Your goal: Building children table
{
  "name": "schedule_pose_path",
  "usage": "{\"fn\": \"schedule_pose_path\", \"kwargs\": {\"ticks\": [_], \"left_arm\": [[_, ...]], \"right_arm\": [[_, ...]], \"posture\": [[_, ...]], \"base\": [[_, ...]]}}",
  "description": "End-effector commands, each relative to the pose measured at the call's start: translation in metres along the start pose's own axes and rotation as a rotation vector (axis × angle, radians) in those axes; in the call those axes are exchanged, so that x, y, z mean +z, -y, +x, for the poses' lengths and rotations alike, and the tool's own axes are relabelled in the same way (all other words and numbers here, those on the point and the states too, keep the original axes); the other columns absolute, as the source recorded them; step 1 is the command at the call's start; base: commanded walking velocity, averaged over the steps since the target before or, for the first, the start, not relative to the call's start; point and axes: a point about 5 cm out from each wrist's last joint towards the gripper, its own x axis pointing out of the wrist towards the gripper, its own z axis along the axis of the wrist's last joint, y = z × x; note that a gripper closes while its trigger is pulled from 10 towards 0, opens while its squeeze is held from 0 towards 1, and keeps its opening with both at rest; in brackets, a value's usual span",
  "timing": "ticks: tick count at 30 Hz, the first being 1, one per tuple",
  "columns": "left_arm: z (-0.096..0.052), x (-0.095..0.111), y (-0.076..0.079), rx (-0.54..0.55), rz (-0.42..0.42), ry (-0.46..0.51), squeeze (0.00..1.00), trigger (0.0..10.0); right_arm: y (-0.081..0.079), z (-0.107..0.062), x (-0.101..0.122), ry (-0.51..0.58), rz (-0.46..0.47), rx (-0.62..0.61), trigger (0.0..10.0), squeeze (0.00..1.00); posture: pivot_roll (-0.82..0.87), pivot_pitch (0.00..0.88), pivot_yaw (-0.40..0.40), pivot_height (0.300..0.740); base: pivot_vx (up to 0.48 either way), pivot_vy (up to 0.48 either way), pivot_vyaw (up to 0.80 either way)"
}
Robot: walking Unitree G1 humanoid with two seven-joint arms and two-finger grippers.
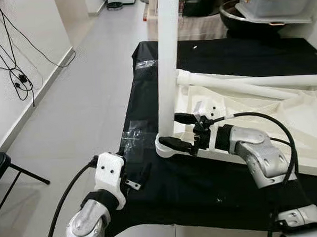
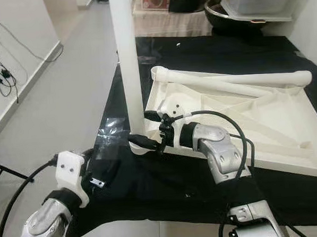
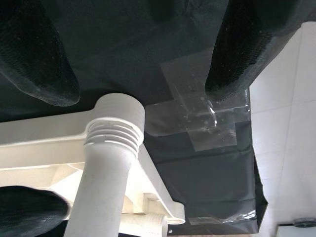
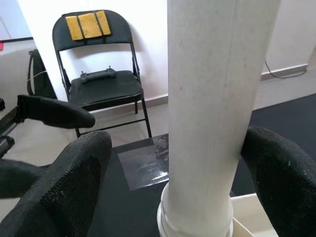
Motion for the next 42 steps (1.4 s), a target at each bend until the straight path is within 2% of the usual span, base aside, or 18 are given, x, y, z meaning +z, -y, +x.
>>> {"fn": "schedule_pose_path", "kwargs": {"ticks": [1,8,13,14,17,18,23,26,27,32,33,34,36,37,38,39,40,42], "left_arm": [[-0.005,-0.001,0.003,-0.038,-0.005,-0.007,0.0,10.0],[-0.012,-0.002,0.007,-0.061,-0.02,-0.016,0.0,10.0],[-0.016,-0.003,0.002,-0.029,-0.007,-0.028,0.0,10.0],[-0.017,-0.004,0.0,-0.014,-0.001,-0.034,0.0,10.0],[-0.017,-0.003,-0.001,-0.011,-0.001,-0.033,0.0,10.0],[-0.017,-0.003,-0.001,-0.008,-0.001,-0.032,0.0,10.0],[-0.02,-0.001,-0.004,-0.001,0.003,-0.031,0.0,10.0],[-0.02,0.0,-0.006,0.003,0.006,-0.029,0.0,10.0],[-0.02,0.0,-0.006,0.003,0.006,-0.029,0.0,10.0],[-0.02,0.001,-0.008,0.008,0.004,-0.026,0.0,10.0],[-0.02,0.001,-0.009,0.006,0.005,-0.026,0.0,10.0],[-0.02,0.001,-0.01,0.005,0.005,-0.026,0.0,10.0],[-0.02,0.001,-0.01,0.004,0.005,-0.026,0.0,10.0],[-0.02,0.001,-0.009,-0.011,0.001,-0.032,0.0,10.0],[-0.02,0.0,-0.008,-0.026,-0.003,-0.035,0.0,10.0],[-0.02,0.0,-0.008,-0.026,-0.003,-0.035,0.0,10.0],[-0.019,0.0,-0.007,-0.042,-0.011,-0.038,0.0,10.0],[-0.02,-0.001,-0.005,-0.059,-0.012,-0.043,0.0,10.0]], "right_arm": [[-0.005,0.007,-0.002,-0.006,-0.006,0.055,10.0,0.0],[-0.016,0.036,-0.003,0.039,0.026,0.056,10.0,0.0],[-0.013,0.046,0.0,0.068,0.037,0.001,10.0,0.0],[-0.012,0.048,0.0,0.069,0.041,-0.019,3.3,0.0],[-0.012,0.047,0.0,0.07,0.043,-0.018,3.3,0.0],[-0.012,0.043,-0.001,0.069,0.046,-0.01,0.0,0.0],[-0.01,0.025,-0.008,0.041,0.05,0.008,0.0,0.0],[-0.01,0.006,-0.013,-0.007,0.057,-0.024,0.0,0.0],[-0.01,0.006,-0.013,-0.007,0.057,-0.024,0.0,0.0],[-0.016,-0.012,-0.024,-0.085,0.113,-0.14,0.0,0.0],[-0.028,-0.025,-0.036,-0.163,0.155,-0.345,0.0,0.0],[-0.033,-0.031,-0.04,-0.19,0.164,-0.442,0.0,0.0],[-0.036,-0.034,-0.042,-0.204,0.166,-0.497,0.0,0.0],[-0.044,-0.047,-0.049,-0.259,0.187,-0.742,0.0,0.0],[-0.055,-0.056,-0.054,-0.307,0.214,-0.882,0.0,0.0],[-0.055,-0.056,-0.054,-0.307,0.214,-0.882,0.0,0.0],[-0.064,-0.06,-0.055,-0.332,0.236,-0.985,0.0,0.0],[-0.069,-0.058,-0.053,-0.327,0.254,-1.025,0.0,0.0]], "posture": [[0.06,0.149,-0.026,0.74],[0.06,0.157,-0.034,0.74],[0.07,0.173,-0.037,0.74],[0.07,0.174,-0.038,0.74],[0.07,0.174,-0.038,0.74],[0.07,0.182,-0.039,0.74],[0.06,0.189,-0.038,0.74],[0.05,0.195,-0.041,0.74],[0.05,0.195,-0.041,0.74],[0.04,0.2,-0.045,0.74],[0.03,0.201,-0.043,0.74],[0.03,0.201,-0.043,0.74],[0.03,0.201,-0.043,0.74],[0.02,0.203,-0.035,0.74],[0.02,0.204,-0.033,0.74],[0.02,0.204,-0.033,0.74],[0.02,0.203,-0.031,0.74],[0.02,0.197,-0.026,0.74]], "base": [[0.0,0.0,0.0],[0.0,0.0,0.0],[0.0,0.0,0.0],[0.0,0.0,0.0],[0.0,0.0,0.0],[0.0,0.0,0.0],[0.0,0.0,0.0],[0.0,0.0,0.0],[0.0,0.0,0.0],[0.0,0.0,0.0],[0.0,0.0,0.0],[0.0,0.0,0.0],[0.0,0.0,0.0],[0.0,0.0,0.0],[0.0,0.0,0.0],[0.0,0.0,0.0],[0.0,0.0,0.0],[0.0,0.0,0.0]]}}
